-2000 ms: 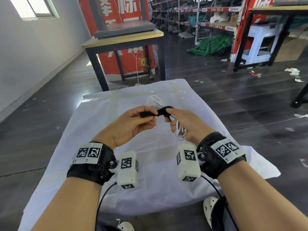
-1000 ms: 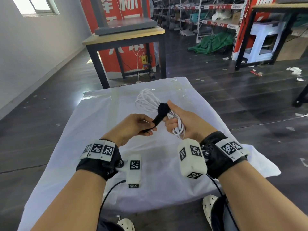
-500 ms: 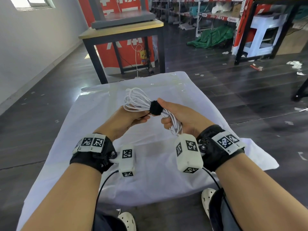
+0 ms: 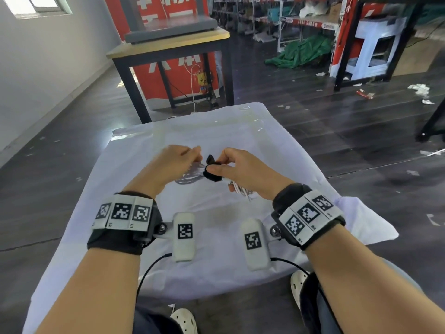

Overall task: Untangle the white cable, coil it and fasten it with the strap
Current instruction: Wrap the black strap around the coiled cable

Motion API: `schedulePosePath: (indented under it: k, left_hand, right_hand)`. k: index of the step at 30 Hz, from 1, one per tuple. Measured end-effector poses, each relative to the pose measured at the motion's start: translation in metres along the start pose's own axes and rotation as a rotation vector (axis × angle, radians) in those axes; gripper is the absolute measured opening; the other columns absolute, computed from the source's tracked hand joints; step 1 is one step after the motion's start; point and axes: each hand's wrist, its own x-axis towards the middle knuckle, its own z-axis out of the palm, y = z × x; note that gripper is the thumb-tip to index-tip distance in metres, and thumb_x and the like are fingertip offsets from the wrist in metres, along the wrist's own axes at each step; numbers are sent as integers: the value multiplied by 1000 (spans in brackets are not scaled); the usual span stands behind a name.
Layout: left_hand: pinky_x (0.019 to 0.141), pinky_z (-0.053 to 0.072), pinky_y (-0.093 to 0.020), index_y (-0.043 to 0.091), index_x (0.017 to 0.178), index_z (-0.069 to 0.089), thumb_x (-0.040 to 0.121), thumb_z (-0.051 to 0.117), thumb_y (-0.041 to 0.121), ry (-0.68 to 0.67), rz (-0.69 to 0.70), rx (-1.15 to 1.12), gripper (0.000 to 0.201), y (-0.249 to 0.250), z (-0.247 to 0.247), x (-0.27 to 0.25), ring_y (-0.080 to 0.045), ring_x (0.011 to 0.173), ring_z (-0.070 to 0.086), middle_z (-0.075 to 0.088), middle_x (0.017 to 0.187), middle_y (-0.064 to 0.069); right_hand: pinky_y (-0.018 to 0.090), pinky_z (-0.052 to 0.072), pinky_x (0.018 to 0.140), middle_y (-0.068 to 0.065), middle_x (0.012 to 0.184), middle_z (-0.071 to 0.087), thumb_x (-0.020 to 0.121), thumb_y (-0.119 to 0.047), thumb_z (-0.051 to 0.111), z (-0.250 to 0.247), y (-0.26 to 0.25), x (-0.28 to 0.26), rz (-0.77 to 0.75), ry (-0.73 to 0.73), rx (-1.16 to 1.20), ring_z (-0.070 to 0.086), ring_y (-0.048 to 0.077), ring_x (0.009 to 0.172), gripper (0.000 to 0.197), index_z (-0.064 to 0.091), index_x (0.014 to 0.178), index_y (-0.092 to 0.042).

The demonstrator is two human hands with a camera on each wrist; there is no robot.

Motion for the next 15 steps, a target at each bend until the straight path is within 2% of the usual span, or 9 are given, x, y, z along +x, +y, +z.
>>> schedulePosePath:
  k: [2,5,7,10,12,15]
  left_hand:
    - [93,44,-37,14,98,74,96,41,49,-54,-39,123,48,4,4,1,-23,100,61,69,107,-6]
    - [88,43,-35,11,102,73,95,37,57,-109,-97,187,59,2,5,3,-25,98,61,68,105,-9]
    - [91,44,-35,14,99,74,93,41,58,-145,-142,118,56,-2,5,5,-24,99,62,69,103,-6]
    - [96,47,-40,19,87,76,84,57,58,-195,-176,-48,44,-11,2,5,-23,96,66,73,95,-2]
    - [98,47,-45,17,88,75,81,67,48,-208,-159,-164,33,-16,0,6,-26,96,67,74,95,-6]
    - [93,51,-38,13,92,69,84,71,24,-170,-124,-272,14,-15,-1,5,-26,91,67,72,98,-12]
  right_hand:
    - [34,44,54,15,96,68,87,-37,67,0,-1,-1,-25,-16,-51,55,13,47,29,55,92,-11]
    - [32,43,53,17,93,70,86,-37,67,1,-1,-1,-38,-35,-63,55,15,48,28,55,93,-13]
    - [39,45,54,18,94,70,86,-37,68,1,-1,-1,-38,-55,-70,56,18,51,27,55,93,-15]
    - [53,52,61,16,95,70,84,-37,70,1,-1,-2,-38,-85,-86,58,23,57,27,56,92,-15]
    - [52,53,64,12,95,70,84,-37,71,1,-1,-3,-38,-96,-95,58,22,58,29,56,94,-13]
    - [48,53,66,11,96,69,84,-36,70,0,-2,-4,-38,-109,-106,58,21,59,31,56,97,-12]
